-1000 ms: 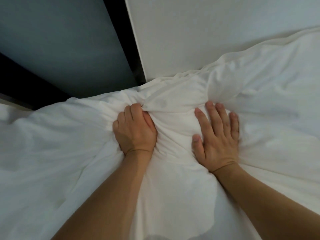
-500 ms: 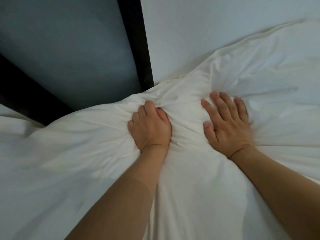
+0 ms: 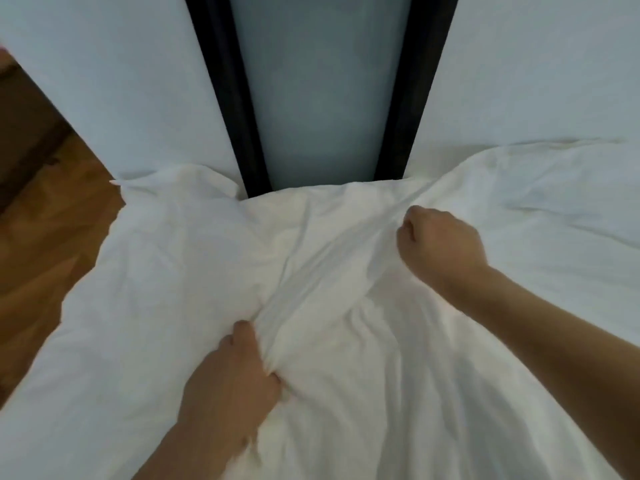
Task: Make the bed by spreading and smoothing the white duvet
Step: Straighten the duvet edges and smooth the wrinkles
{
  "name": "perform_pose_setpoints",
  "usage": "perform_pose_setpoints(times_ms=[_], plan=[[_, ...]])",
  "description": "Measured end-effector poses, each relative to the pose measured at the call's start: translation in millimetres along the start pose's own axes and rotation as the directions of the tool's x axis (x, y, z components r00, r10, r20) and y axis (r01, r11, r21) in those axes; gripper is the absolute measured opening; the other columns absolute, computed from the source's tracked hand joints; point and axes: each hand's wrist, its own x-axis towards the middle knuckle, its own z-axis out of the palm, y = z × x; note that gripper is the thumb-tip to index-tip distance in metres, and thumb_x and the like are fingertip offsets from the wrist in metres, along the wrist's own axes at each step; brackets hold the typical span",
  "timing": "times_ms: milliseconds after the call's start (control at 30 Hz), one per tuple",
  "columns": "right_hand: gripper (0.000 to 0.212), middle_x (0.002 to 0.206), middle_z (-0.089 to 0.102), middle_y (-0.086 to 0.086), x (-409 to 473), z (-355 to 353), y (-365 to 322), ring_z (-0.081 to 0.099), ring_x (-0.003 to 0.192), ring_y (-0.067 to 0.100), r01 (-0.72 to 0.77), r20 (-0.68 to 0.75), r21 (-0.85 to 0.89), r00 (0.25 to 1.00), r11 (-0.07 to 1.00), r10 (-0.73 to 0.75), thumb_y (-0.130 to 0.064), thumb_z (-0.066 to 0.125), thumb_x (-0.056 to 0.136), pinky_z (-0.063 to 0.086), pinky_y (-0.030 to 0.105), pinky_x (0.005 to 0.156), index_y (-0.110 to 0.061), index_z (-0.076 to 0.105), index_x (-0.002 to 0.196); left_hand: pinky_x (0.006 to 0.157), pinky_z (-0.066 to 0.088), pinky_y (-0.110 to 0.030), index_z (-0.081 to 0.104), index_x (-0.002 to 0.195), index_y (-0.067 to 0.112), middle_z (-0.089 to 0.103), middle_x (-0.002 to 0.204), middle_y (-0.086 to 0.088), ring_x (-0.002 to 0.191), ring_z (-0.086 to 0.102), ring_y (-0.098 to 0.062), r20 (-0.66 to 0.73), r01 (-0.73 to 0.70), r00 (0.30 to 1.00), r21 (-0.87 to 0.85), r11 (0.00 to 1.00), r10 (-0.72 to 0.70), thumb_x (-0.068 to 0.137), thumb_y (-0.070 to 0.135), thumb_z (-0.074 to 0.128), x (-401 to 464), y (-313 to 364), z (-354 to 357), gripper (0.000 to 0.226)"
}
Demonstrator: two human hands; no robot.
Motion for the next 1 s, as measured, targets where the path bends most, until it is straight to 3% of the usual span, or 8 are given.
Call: perform_pose_setpoints(times_ms=[100,167,300,467,700,833,933,1000], plan=[[0.048,0.073,0.066,0.014,-12.4,8.9,-69.5,0.062,0.061,0.031,-0.346,0.466,0.480,0.879,0.806,0.100,-0.049,0.042,0.094,0.048,0.031,0.055,-0.007,0.055,0.076,0.085,0.049,-0.034,0.042,0.128,0.017,0.059,0.117,-0.006,0.105,0.061,-0.027,0.009,-0.077,0.997,-0.047,0.996,0.077,0.079,0.039,0.054,17.2,-3.4,27.4,0.055],[0.052,0.068,0.065,0.015,-6.6,26.5,-84.9,0.061,0.053,0.028,-0.570,0.651,0.517,0.746,0.639,0.139,-0.055,0.051,0.092,0.052,0.028,0.050,-0.004,0.058,0.080,0.085,0.047,-0.032,0.043,0.133,0.014,0.057,0.120,-0.007,0.108,0.060,-0.027,0.002,-0.107,0.994,0.052,0.993,0.107,0.082,0.036,0.058,39.1,9.1,38.8,0.057],[0.041,0.055,0.051,0.009,-1.8,52.1,-67.5,0.047,0.039,0.021,-0.544,0.681,0.538,0.731,0.644,0.048,-0.042,0.059,0.091,0.039,0.021,0.041,-0.010,0.052,0.067,0.084,0.046,-0.031,0.048,0.131,0.015,0.059,0.119,-0.004,0.107,0.061,-0.026,-0.019,-0.153,0.987,0.172,0.973,0.158,0.086,0.032,0.052,75.6,17.8,51.2,0.048],[0.059,0.049,0.053,0.008,-11.5,31.8,-59.8,0.051,0.038,0.019,-0.588,0.851,0.301,0.521,0.751,0.066,-0.063,0.047,0.090,0.034,0.021,0.044,-0.011,0.050,0.063,0.086,0.047,-0.032,0.052,0.125,0.016,0.061,0.120,-0.005,0.107,0.062,-0.025,0.005,-0.160,0.987,0.143,0.977,0.161,0.086,0.032,0.050,81.4,12.5,48.2,0.043],[0.029,0.065,0.057,0.012,5.9,-6.1,-117.9,0.059,0.052,0.028,-0.572,0.457,0.685,0.820,0.451,0.345,-0.022,0.039,0.098,0.054,0.034,0.051,-0.006,0.050,0.077,0.086,0.044,-0.039,0.027,0.139,0.013,0.050,0.128,-0.007,0.117,0.054,-0.030,0.306,-0.266,0.935,0.281,0.922,0.177,0.080,0.033,0.063,-2.7,-13.9,-46.8,0.072],[0.029,0.059,0.060,0.014,67.4,-59.7,-139.5,0.064,0.062,0.035,-0.369,0.247,0.895,0.877,0.250,0.412,-0.015,0.036,0.099,0.058,0.054,0.077,-0.004,0.050,0.076,0.078,0.042,-0.032,0.059,0.114,0.009,0.063,0.114,-0.009,0.108,0.061,-0.029,-0.032,-0.052,0.997,0.346,0.937,0.068,0.095,0.015,0.046,58.4,-51.8,-168.5,0.024],[0.033,0.114,0.064,0.015,92.8,-66.2,-156.1,0.061,0.109,0.033,-0.251,0.093,0.897,0.912,0.363,0.400,-0.023,0.036,0.102,0.050,0.042,0.096,-0.006,0.060,0.118,0.091,0.037,-0.042,0.052,0.121,0.013,0.059,0.114,-0.013,0.112,0.052,-0.035,-0.435,0.090,0.885,0.511,0.855,0.166,0.088,0.012,0.047,113.9,-41.1,-232.2,0.033],[0.046,0.152,0.038,0.004,86.3,-37.8,-164.7,0.036,0.139,0.023,-0.187,-0.013,0.742,0.956,0.644,0.293,-0.031,0.027,0.104,0.025,0.044,0.117,-0.019,0.040,0.146,0.109,0.022,-0.061,0.035,0.139,0.014,0.045,0.133,-0.018,0.127,0.037,-0.040,-0.516,0.122,0.820,0.584,0.803,0.250,0.089,0.017,0.042,139.8,-21.6,-230.8,0.051]])
